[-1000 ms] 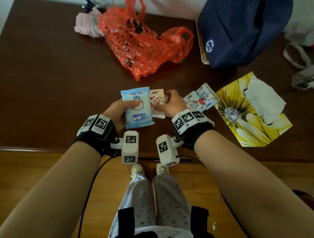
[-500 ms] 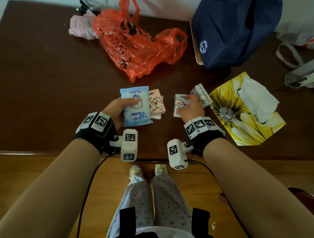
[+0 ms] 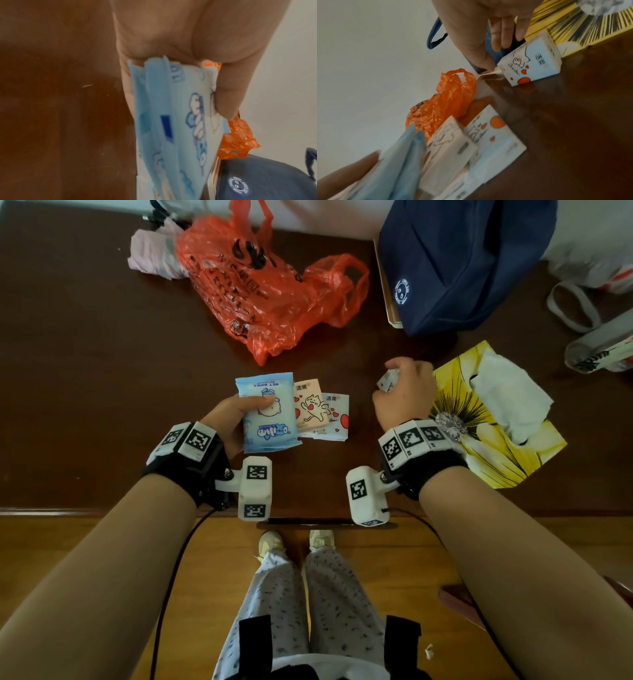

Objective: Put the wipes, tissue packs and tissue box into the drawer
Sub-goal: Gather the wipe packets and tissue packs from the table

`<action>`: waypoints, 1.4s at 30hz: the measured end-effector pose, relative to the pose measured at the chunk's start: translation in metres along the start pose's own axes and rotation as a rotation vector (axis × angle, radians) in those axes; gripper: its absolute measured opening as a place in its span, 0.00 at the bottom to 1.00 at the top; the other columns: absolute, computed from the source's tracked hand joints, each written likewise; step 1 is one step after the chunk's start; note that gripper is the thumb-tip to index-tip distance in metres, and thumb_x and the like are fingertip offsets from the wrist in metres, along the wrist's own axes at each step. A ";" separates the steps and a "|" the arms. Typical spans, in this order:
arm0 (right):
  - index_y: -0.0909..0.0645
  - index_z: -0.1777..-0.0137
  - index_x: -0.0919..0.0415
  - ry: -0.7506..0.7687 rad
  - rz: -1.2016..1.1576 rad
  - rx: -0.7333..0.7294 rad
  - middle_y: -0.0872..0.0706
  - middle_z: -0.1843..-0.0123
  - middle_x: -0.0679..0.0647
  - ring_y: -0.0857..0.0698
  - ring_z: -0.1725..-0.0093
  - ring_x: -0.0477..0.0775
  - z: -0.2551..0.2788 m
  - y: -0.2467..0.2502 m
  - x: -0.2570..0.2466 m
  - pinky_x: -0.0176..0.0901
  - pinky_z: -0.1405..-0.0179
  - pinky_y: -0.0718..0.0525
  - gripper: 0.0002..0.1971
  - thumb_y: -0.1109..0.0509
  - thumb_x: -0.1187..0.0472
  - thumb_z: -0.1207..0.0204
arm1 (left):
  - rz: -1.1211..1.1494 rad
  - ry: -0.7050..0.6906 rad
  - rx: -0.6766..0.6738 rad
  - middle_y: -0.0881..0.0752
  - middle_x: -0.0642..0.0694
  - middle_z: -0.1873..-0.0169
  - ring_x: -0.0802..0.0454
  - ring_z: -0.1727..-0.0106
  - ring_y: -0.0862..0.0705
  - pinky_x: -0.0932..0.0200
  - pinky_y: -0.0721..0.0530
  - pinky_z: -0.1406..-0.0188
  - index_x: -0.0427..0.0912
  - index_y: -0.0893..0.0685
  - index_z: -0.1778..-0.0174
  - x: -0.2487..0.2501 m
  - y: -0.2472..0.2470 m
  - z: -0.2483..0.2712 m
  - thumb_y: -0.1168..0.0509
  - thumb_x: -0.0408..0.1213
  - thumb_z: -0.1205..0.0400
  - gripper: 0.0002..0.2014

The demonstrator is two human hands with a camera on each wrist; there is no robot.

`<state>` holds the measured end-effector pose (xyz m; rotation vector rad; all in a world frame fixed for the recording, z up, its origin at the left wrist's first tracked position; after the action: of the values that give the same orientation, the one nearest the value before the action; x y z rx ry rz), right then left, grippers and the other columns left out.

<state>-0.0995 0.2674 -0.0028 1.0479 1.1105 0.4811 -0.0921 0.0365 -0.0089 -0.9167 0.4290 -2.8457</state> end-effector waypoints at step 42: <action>0.19 0.56 0.57 -0.539 -0.846 -0.657 0.13 0.41 0.66 0.13 0.41 0.66 0.059 -0.038 -0.001 0.65 0.39 0.17 0.05 0.27 0.58 0.28 | -0.029 -0.047 -0.104 0.13 0.39 0.42 0.41 0.42 0.14 0.39 0.18 0.39 0.42 0.19 0.41 -0.026 -0.015 0.013 0.36 0.34 0.22 0.14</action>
<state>-0.0532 0.2230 -0.0321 0.0594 0.7264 -0.1318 -0.0643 0.0528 -0.0087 -1.0136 0.5674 -2.8448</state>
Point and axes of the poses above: each hand's wrist, its own z-axis away from the middle knuckle, its own y-axis out of the back of the hand, x = y × z, the point moved 1 cm from there along -z, towards the middle knuckle
